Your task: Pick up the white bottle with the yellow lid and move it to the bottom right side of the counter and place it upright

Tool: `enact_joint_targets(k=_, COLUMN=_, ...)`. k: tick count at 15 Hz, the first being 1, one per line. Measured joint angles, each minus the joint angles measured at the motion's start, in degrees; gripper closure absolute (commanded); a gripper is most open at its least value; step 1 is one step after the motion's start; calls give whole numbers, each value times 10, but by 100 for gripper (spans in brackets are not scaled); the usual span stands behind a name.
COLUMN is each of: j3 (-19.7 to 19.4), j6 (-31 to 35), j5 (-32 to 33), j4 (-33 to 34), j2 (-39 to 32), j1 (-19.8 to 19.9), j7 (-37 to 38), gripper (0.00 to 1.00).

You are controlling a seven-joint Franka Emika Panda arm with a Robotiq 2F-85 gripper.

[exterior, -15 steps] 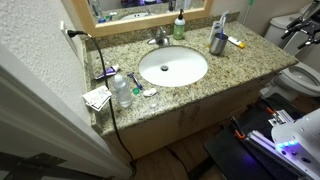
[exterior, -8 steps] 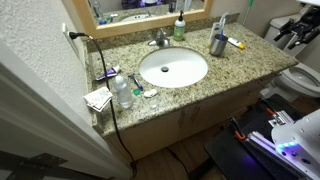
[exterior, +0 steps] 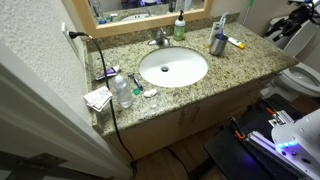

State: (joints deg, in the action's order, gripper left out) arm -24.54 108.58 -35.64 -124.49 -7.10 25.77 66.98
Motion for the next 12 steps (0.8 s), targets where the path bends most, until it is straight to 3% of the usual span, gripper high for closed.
enact_joint_targets(k=2, j3=1, j6=22, j5=-12, j4=0, j2=-5, j1=-2, j7=39, gripper=0)
enact_joint_targets(k=7, j3=15, j6=105, j5=-176, j4=1, j2=-77, j1=-14, j7=101, gripper=0)
enact_joint_targets(k=12, j3=15, j6=108, j5=-179, j4=1, j2=-84, j1=-17, j7=101, gripper=0)
